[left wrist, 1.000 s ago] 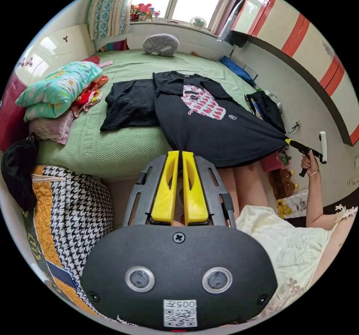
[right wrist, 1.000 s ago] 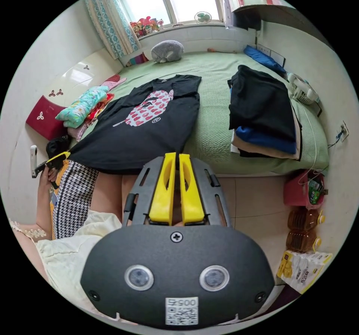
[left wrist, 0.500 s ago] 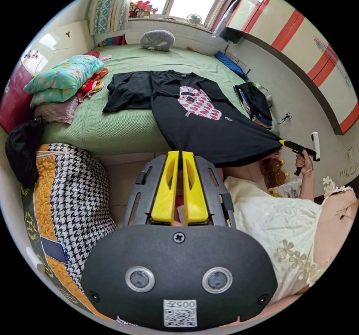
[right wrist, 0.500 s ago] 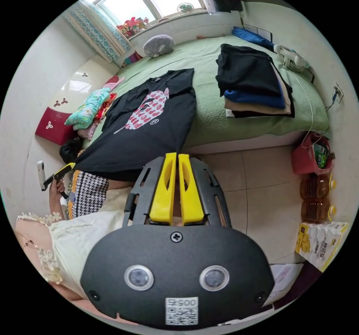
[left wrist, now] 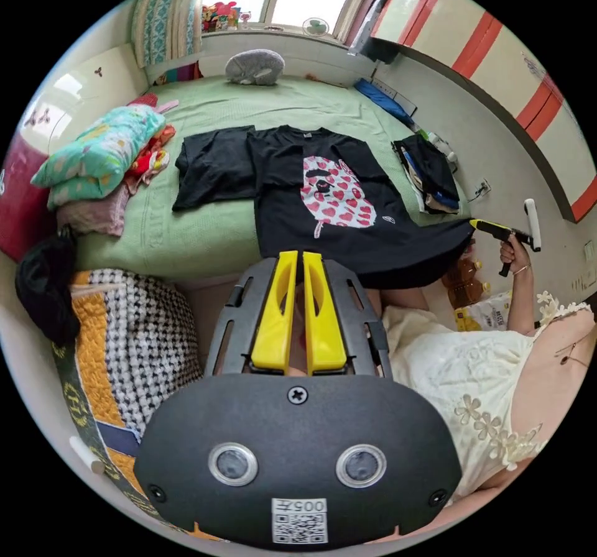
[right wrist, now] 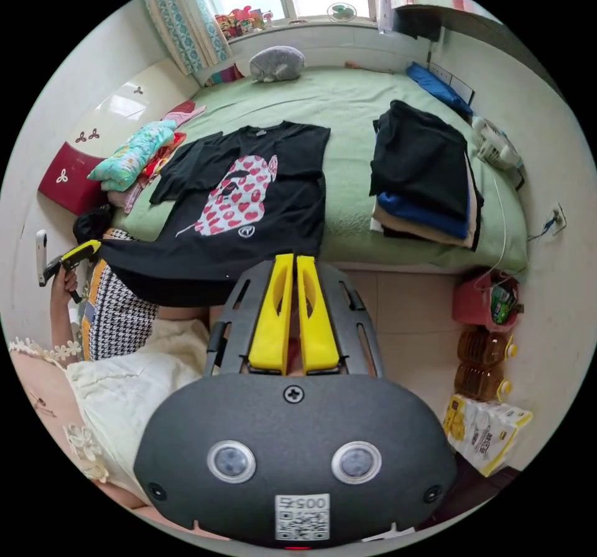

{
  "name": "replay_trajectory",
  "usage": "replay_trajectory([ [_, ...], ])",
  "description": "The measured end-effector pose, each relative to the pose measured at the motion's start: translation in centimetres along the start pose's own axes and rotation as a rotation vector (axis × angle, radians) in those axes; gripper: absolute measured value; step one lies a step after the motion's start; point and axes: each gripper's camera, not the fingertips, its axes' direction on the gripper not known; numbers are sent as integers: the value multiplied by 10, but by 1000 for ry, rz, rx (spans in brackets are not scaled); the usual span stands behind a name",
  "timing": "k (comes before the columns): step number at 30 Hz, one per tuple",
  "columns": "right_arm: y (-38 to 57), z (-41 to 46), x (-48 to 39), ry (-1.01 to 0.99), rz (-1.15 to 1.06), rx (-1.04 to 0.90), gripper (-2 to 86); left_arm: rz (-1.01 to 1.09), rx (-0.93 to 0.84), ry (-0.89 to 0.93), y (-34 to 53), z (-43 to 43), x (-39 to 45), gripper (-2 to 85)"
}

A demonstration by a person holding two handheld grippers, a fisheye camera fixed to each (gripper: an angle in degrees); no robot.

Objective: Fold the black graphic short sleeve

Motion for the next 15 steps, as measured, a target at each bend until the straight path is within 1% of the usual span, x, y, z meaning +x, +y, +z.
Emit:
replay_trajectory([
  [2,-32,0,-1,15,-19,41,-16,25,24,-22,-36,6,-6,39],
  [4,-82,5,-4,48,-48,92,-16,43,36,-56,-90,22,-15,31],
  [8,-166,31,-5,115,-64,101,-16,45,33,-76,-174,56,-32,24],
  [10,-226,58,-2,122,-52,78,-16,17,0,-88,-232,89,-49,22],
  [11,-240,65,-1,127,-49,70,-16,5,-13,-91,-247,98,-54,23],
  [15,-344,126,7,163,30,27,-15,-116,-77,-79,-342,170,-88,30],
])
